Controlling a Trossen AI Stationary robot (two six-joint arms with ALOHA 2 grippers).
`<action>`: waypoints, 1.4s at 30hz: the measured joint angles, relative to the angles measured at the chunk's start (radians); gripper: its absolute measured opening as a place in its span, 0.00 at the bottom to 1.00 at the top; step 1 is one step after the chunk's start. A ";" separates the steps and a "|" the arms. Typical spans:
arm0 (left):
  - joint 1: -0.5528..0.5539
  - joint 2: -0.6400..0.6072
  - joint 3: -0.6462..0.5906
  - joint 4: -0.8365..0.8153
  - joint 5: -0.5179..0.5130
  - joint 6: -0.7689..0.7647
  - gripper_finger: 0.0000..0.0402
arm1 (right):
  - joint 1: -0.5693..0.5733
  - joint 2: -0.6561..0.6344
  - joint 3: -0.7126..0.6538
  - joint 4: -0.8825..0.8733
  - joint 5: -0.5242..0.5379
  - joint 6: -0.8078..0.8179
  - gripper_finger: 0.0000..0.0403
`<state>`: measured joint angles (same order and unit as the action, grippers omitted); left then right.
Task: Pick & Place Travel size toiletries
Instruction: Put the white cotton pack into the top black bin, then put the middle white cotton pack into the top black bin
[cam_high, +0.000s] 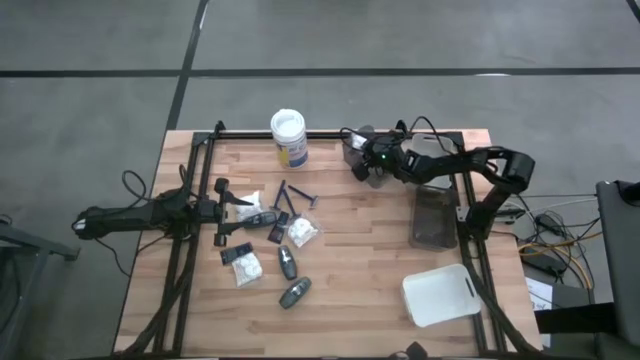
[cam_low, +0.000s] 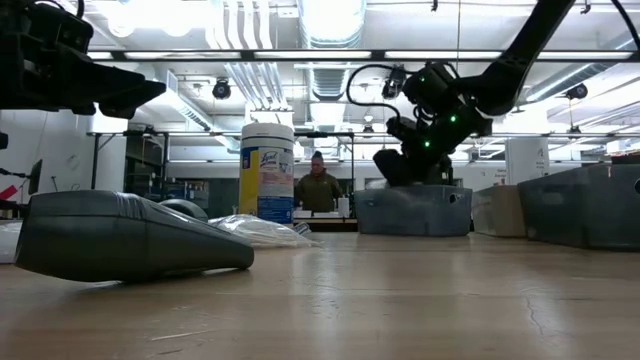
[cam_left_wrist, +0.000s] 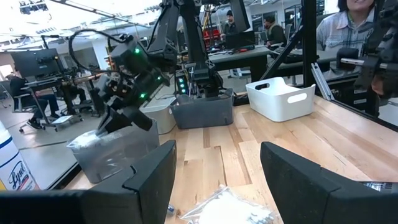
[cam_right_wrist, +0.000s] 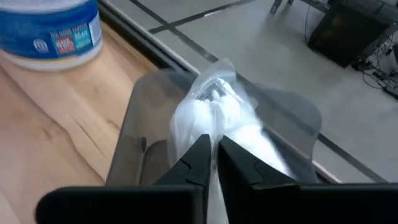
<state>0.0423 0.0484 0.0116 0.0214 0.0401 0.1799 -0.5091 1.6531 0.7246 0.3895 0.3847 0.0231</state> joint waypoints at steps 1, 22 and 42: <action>0.000 0.000 0.000 0.000 0.000 0.000 0.59 | 0.000 -0.009 0.001 -0.009 0.000 -0.001 0.10; 0.000 0.000 0.000 0.000 0.000 0.000 0.59 | -0.004 -0.085 0.002 -0.163 0.000 -0.004 0.59; 0.000 0.000 0.000 0.000 0.000 0.000 0.59 | 0.085 -0.297 0.000 -0.348 -0.056 0.099 0.54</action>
<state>0.0423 0.0486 0.0116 0.0216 0.0399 0.1799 -0.4238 1.3562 0.7246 0.0418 0.3290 0.1224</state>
